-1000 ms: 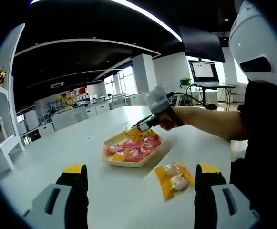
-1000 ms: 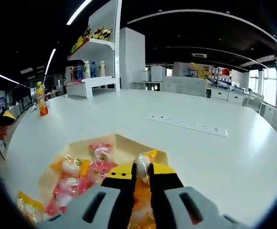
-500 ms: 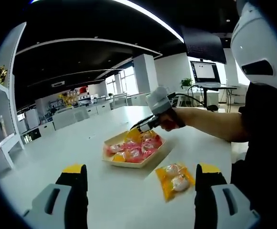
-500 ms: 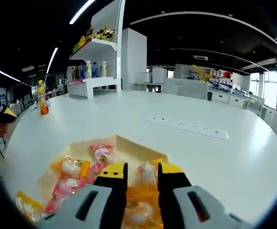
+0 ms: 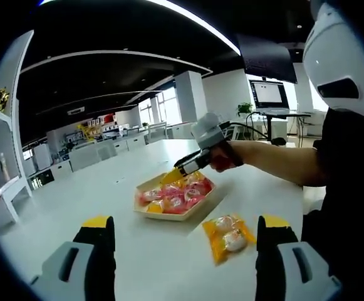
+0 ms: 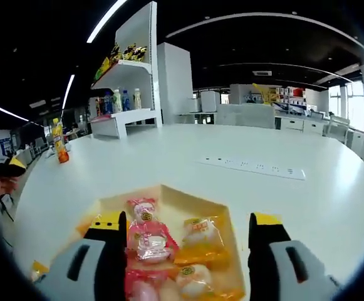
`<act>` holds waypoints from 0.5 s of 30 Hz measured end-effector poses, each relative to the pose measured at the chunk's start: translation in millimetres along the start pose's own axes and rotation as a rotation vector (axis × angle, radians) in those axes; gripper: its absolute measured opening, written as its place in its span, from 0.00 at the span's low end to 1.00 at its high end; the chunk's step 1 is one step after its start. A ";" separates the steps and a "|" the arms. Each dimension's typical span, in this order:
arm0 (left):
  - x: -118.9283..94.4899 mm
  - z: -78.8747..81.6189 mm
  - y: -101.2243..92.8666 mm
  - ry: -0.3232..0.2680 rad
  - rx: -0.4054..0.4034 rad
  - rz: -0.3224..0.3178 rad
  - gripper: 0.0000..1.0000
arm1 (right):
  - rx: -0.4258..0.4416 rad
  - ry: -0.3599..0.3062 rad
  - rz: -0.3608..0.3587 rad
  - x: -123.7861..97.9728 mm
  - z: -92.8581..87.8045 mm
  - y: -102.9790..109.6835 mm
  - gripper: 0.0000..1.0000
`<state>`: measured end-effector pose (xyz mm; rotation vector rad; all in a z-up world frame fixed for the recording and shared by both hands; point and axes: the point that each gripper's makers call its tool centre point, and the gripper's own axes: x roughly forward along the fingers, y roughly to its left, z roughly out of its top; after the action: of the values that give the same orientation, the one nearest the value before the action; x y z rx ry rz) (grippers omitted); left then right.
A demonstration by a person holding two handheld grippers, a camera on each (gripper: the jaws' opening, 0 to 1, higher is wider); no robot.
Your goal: Pick up the marshmallows scattered on the table and place them into the bowl on the table
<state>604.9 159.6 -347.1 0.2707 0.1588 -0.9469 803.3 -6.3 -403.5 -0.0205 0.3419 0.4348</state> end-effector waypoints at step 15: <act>-9.3 3.2 -3.6 -0.010 0.018 0.014 0.94 | -0.056 -0.008 -0.036 -31.5 5.1 3.2 0.97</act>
<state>596.7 163.9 -342.3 0.2833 0.1394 -0.9359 776.7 -15.8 -388.1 -0.0793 0.3208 0.4086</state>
